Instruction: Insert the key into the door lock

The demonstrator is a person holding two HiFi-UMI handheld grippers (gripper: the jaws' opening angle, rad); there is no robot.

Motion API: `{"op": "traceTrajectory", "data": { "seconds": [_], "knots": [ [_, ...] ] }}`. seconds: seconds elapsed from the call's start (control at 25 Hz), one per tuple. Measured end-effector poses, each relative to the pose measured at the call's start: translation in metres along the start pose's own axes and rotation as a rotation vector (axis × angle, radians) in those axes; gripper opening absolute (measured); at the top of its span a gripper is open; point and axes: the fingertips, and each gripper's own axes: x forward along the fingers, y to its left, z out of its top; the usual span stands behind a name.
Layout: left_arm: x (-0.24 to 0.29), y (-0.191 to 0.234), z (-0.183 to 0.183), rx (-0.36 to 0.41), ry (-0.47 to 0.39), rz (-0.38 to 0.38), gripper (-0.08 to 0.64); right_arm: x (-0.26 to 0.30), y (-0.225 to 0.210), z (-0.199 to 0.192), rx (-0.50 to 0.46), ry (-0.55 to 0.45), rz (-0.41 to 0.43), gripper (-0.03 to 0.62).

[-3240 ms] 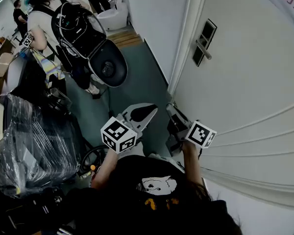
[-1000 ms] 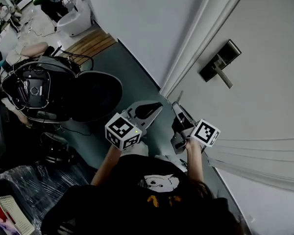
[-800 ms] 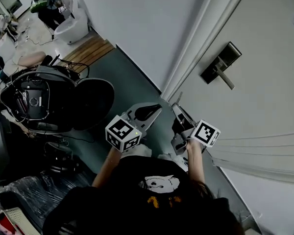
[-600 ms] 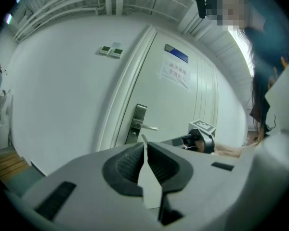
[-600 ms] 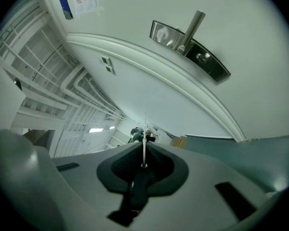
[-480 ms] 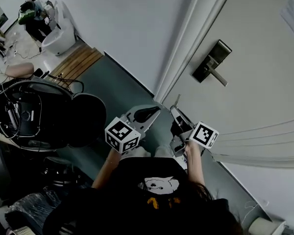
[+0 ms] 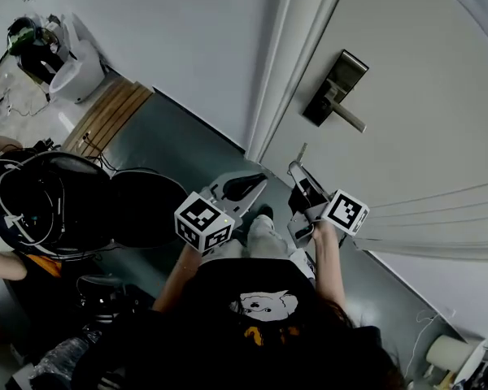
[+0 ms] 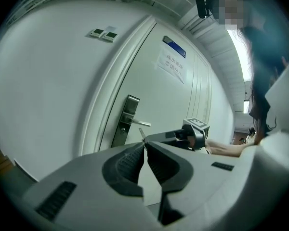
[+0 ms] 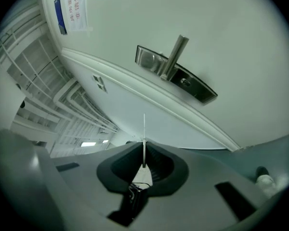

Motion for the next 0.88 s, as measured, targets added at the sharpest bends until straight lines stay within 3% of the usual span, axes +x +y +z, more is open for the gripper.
{"op": "traceTrajectory", "data": {
  "seconds": [0.16, 0.52, 0.76, 0.88],
  "knots": [
    [0.028, 0.011, 0.006, 0.011, 0.009, 0.003, 0.026, 0.009, -0.024, 0.021, 0.066, -0.02, 0.02, 0.023],
    [0.077, 0.02, 0.02, 0.063, 0.013, -0.048, 0.026, 0.029, -0.061, 0.056, 0.117, -0.066, 0.034, 0.023],
    [0.087, 0.025, 0.021, 0.084, 0.012, -0.079, 0.026, 0.041, -0.08, 0.068, 0.099, -0.096, 0.029, 0.023],
    [0.095, 0.029, 0.024, 0.092, 0.015, -0.098, 0.025, 0.051, -0.093, 0.076, 0.141, -0.122, 0.039, 0.023]
  ]
}}
